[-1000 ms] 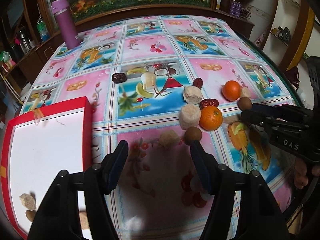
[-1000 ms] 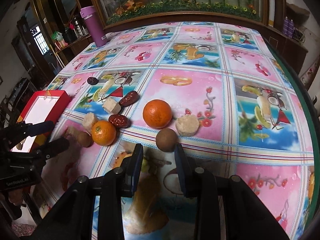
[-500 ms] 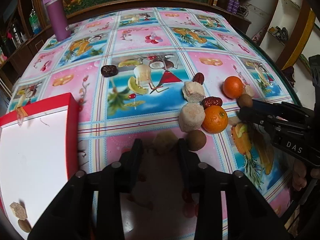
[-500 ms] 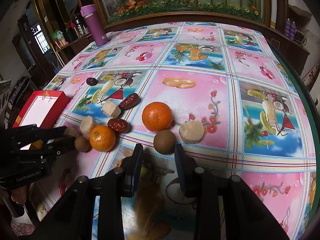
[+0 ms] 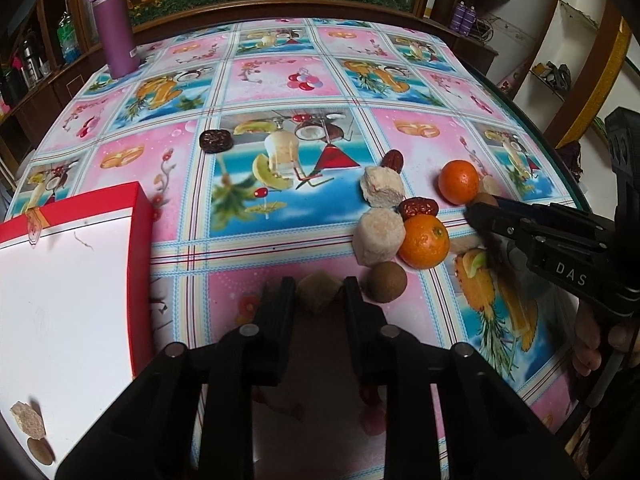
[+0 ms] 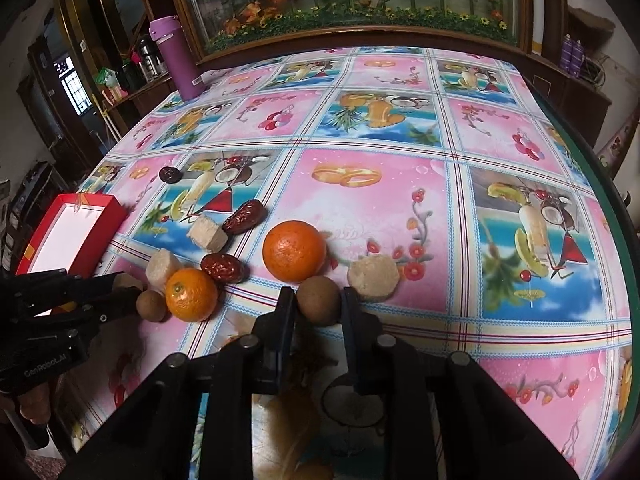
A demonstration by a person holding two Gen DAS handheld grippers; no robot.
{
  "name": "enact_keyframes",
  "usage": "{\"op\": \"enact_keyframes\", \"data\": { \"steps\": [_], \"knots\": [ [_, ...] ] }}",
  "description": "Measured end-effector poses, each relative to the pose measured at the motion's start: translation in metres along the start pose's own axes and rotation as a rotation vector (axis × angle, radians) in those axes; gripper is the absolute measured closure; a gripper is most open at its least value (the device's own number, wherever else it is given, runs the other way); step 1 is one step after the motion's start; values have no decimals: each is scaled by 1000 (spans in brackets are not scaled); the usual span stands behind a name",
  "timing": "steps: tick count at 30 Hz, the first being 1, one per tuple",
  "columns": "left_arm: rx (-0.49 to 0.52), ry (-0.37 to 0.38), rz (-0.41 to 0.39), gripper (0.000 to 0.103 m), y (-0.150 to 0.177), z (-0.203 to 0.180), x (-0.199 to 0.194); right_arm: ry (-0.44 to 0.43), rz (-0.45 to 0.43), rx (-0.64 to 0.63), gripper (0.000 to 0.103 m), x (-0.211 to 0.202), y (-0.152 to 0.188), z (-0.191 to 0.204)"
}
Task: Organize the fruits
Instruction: 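Grasp a beige cake cube with the left tool while the right grasps a brown ball, then lower both held items into the tray and open both tools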
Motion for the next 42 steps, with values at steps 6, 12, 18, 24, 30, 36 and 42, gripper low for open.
{"op": "enact_keyframes", "data": {
  "steps": [6, 12, 18, 24, 30, 36, 42],
  "knots": [
    [-20, 14, -51, 78, -5, -5, -19, -26, -13, -7, 82, -14, 2, 12],
    [-28, 5, -133, 78, -3, -2, -64, -99, -44, -50, 82, -39, 0, 55],
    [-72, -74, -219, 78, 9, 29, -113, -195, -52, -143, 82, -45, 5, 131],
    [-122, -210, -258, 78, 26, 83, -143, -283, -49, -173, 82, -43, 11, 195],
    [-184, -321, -232, 78, 55, 138, -151, -353, -15, -229, 82, -38, 27, 251],
    [-211, -364, -192, 78, 82, 163, -152, -386, 28, -280, 82, -26, 42, 284],
    [-218, -388, -170, 78, 92, 172, -147, -391, 68, -301, 82, -17, 55, 296]
  ]
}}
Point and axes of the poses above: each gripper's, at about its wrist camera, not at the fingertips, and x roughly the way its jaws point, z to its left, y to its underside, the point moved 10 cm from there along x, roughly the way its jaws point, and after that the axes turned 9 degrees about -z, right-handed, at the moved point
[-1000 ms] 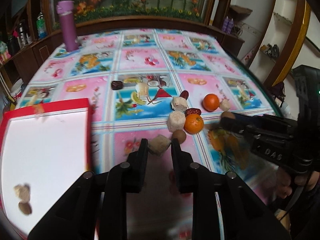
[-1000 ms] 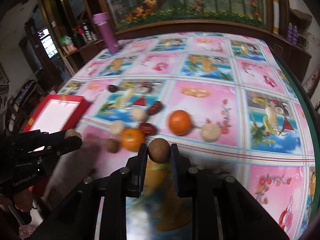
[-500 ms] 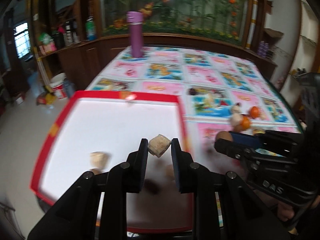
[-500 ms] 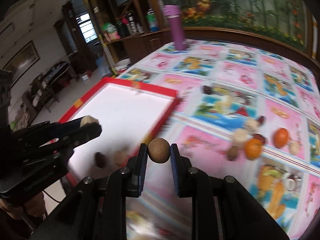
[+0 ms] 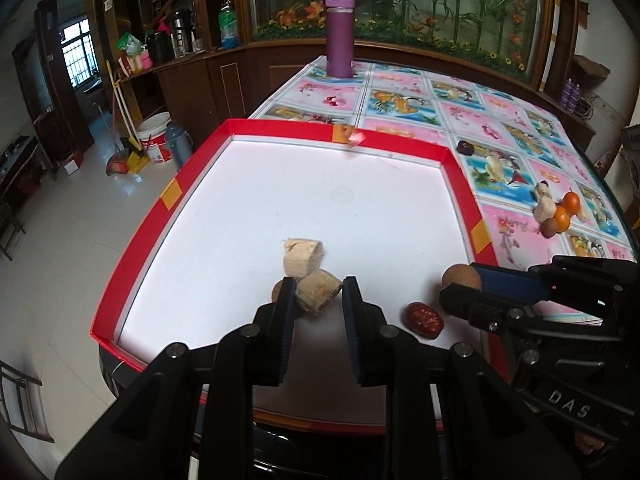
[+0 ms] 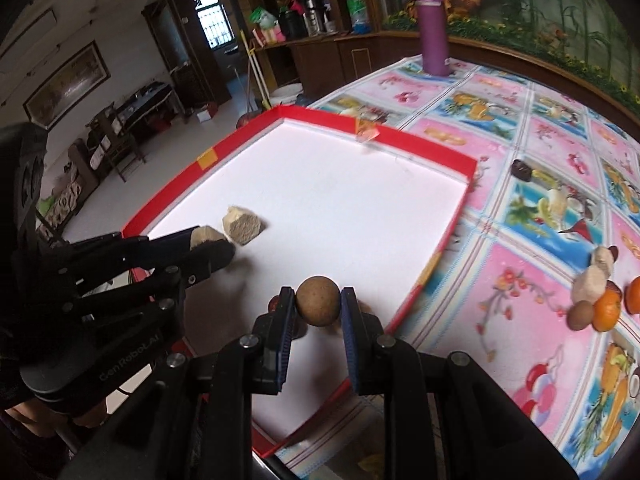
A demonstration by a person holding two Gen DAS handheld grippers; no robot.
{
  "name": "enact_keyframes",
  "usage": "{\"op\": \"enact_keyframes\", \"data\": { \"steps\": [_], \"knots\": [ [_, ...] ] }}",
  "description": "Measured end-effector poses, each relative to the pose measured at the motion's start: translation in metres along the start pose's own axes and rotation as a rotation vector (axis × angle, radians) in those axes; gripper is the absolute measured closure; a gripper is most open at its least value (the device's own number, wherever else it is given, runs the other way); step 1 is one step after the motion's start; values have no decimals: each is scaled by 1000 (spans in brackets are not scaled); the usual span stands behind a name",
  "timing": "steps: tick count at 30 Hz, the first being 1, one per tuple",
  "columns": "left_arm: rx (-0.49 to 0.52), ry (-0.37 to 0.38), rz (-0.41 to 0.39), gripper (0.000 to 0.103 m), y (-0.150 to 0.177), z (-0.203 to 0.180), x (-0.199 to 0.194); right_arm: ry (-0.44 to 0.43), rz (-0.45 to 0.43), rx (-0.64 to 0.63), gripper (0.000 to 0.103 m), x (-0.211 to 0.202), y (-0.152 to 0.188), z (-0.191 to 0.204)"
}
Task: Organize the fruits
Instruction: 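Lower both held items into the tray and open both tools, then move both tools back toward the oranges on the table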
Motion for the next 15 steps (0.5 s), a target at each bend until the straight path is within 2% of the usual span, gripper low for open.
{"op": "enact_keyframes", "data": {
  "steps": [10, 13, 15],
  "knots": [
    [-3, -54, 1, 77, -2, 8, 1, -6, 8, -10, 81, -3, 3, 4],
    [-14, -55, 2, 76, -4, 9, 0, -17, -21, -12, 78, -10, -2, 3],
    [-6, -54, -6, 67, -8, 7, -3, -8, -40, -5, 71, -15, -6, -1]
  ]
}}
Point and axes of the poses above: each gripper's, at about its wrist camera, not at the fingertips, and x roughly the way its jaws point, z to its left, y to its underside, the point moved 10 cm from there along x, roughly the way its jaws point, and after that the axes turned 9 degrees about -z, right-handed, at the moved point
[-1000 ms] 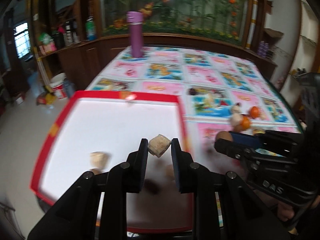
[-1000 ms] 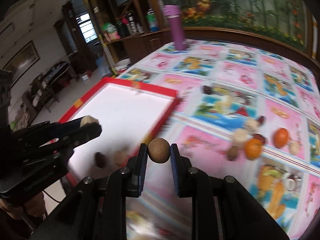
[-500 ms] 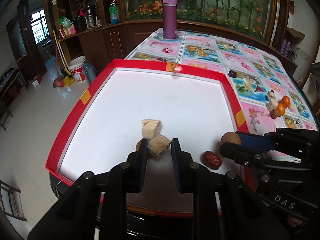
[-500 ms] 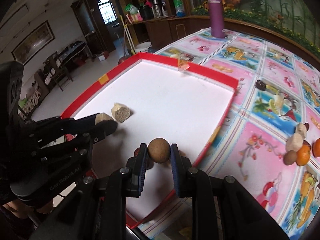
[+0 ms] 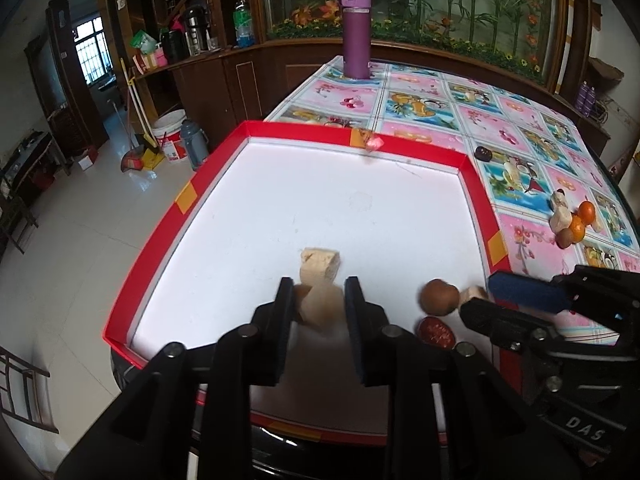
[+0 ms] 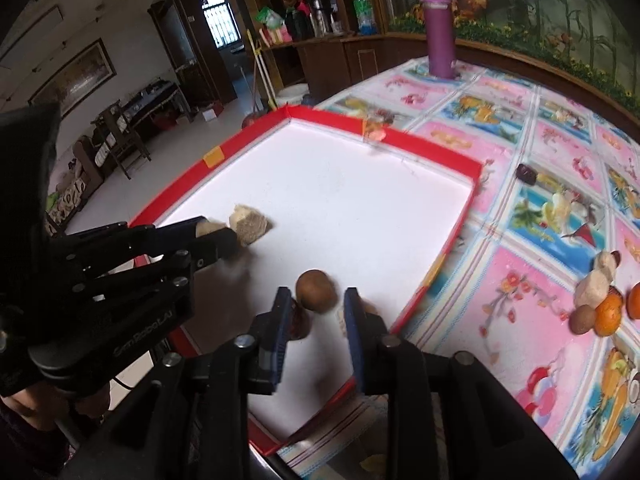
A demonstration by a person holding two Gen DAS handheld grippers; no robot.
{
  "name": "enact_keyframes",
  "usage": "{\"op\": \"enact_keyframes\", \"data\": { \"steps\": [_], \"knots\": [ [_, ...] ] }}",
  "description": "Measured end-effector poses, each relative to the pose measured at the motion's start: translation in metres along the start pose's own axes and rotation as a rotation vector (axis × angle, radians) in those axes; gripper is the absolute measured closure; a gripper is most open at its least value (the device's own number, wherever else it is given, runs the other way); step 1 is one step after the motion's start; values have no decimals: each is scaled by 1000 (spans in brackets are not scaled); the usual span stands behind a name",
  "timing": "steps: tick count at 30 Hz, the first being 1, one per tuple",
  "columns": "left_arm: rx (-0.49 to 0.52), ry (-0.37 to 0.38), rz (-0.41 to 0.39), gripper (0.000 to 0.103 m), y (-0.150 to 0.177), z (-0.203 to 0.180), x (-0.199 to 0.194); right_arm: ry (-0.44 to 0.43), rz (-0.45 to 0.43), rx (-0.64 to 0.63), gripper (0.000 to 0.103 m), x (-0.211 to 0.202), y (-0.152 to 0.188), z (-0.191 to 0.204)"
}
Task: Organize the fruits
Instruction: 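Move both tools back toward the oranges on the table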
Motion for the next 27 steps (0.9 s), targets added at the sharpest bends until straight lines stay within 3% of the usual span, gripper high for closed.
{"op": "enact_keyframes", "data": {
  "steps": [2, 7, 12, 16, 20, 27],
  "knots": [
    [11, 7, -21, 51, -7, -5, -4, 8, -24, 19, 71, -9, -4, -11],
    [51, 44, -88, 46, -33, -32, -19, 53, -68, 91, 71, -32, -8, -51],
    [137, 197, -116, 45, -46, -99, -31, 172, -96, 158, 71, -66, 1, -123],
    [184, 392, -48, 46, -38, -167, -32, 254, -91, 234, 71, -85, 15, -182],
    [228, 527, 40, 46, -23, -226, -25, 295, -47, 280, 71, -90, 30, -224],
    [205, 619, 201, 46, 0, -279, 5, 330, -30, 322, 71, -85, 34, -267]
  ]
}}
Point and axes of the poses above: each gripper's, at about its wrist camera, not at the fingertips, and x roughly the way its jaws point, z to its left, y to its underside, the point moved 10 cm from there along x, roughly the way its jaws point, and after that the axes turned 9 degrees about -z, right-handed, at the moved point
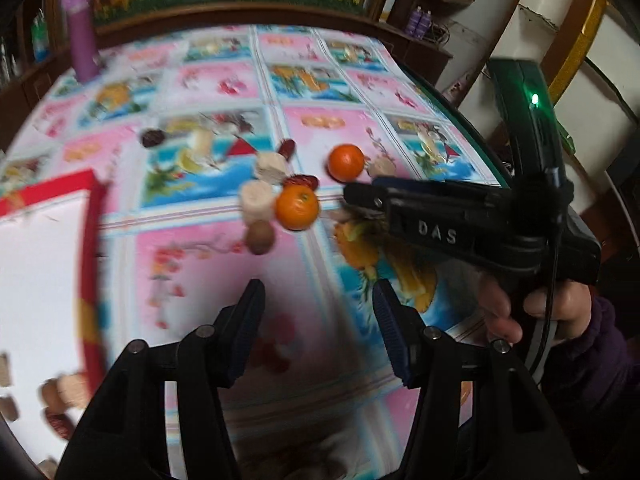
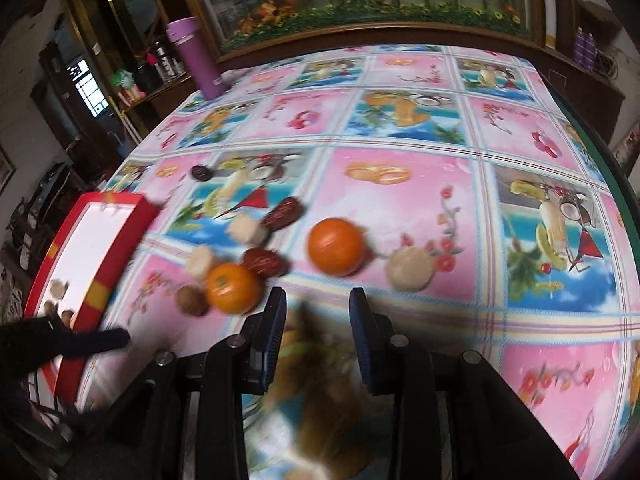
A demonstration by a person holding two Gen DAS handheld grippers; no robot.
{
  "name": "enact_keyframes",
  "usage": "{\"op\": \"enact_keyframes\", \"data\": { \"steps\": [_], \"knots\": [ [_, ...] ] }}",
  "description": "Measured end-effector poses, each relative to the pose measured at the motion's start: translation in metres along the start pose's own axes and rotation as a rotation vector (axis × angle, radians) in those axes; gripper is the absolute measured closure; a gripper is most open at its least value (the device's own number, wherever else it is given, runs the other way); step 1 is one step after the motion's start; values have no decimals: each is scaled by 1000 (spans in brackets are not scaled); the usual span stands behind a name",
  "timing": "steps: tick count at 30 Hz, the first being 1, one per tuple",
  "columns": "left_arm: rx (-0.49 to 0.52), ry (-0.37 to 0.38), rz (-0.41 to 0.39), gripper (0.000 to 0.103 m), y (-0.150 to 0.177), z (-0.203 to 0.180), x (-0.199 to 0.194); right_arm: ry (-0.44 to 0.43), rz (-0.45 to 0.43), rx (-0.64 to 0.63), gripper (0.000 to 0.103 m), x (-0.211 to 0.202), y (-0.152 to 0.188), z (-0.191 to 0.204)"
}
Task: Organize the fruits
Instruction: 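Move both tools back toward the oranges on the table, then grasp an orange with the left tool while the right tool grasps another orange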
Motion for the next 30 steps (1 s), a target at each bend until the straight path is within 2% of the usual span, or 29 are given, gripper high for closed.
{"op": "enact_keyframes", "data": {
  "steps": [7, 15, 21, 23, 28, 30],
  "knots": [
    [-37, -7, 42, 46, -4, 12, 33, -8, -16, 43, 69, 12, -14, -8],
    [-51, -17, 22, 46, -25, 23, 47, -17, -33, 57, 67, 22, -24, -8],
    [-18, -43, 12, 47, -30, 23, 52, -38, -25, 77, 70, 17, -20, -11],
    [-1, -41, 10, 59, -30, 19, 53, -42, -23, 86, 70, 14, -18, -12],
    [32, -61, -4, 69, -30, 18, 54, -52, -33, 104, 70, 7, -15, -13],
    [21, -49, -8, 70, -31, 19, 54, -56, -36, 107, 70, 5, -14, -13]
  ]
}}
Point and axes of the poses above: each gripper's, at about its wrist camera, not at the fingertips, and x roughly the way its jaws point, z to its left, y to its underside, the point moved 10 cm from there along x, roughly the way its jaws point, and after that the axes turned 9 degrees about -z, right-handed, at the moved point
